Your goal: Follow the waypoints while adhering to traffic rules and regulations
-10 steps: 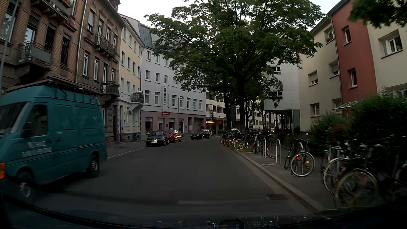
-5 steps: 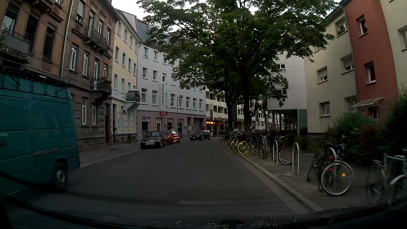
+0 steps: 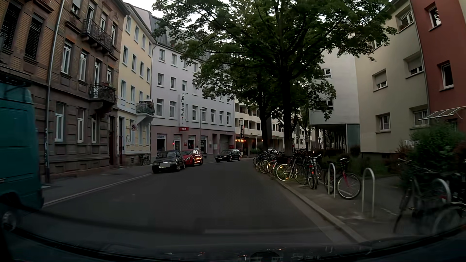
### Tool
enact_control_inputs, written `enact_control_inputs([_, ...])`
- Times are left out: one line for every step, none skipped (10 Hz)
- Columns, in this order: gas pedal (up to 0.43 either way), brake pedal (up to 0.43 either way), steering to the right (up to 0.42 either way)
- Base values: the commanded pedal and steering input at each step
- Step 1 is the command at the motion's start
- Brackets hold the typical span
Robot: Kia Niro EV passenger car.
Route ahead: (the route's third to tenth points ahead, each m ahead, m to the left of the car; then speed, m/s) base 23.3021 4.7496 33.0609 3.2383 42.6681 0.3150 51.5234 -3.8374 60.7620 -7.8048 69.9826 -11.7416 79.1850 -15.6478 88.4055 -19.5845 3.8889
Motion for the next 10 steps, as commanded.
enact_control_inputs([0.0, 0.0, 0.009])
enact_control_inputs([0.0, 0.0, 0.008])
enact_control_inputs([0.0, 0.0, 0.009])
enact_control_inputs([0.0, 0.012, 0.009])
enact_control_inputs([0.0, 0.03, 0.009])
enact_control_inputs([0.0, 0.067, 0.008])
enact_control_inputs([0.0, 0.098, 0.008])
enact_control_inputs([0.0, 0.116, 0.008])
enact_control_inputs([0.0, 0.128, 0.006])
enact_control_inputs([0.0, 0.134, 0.004])
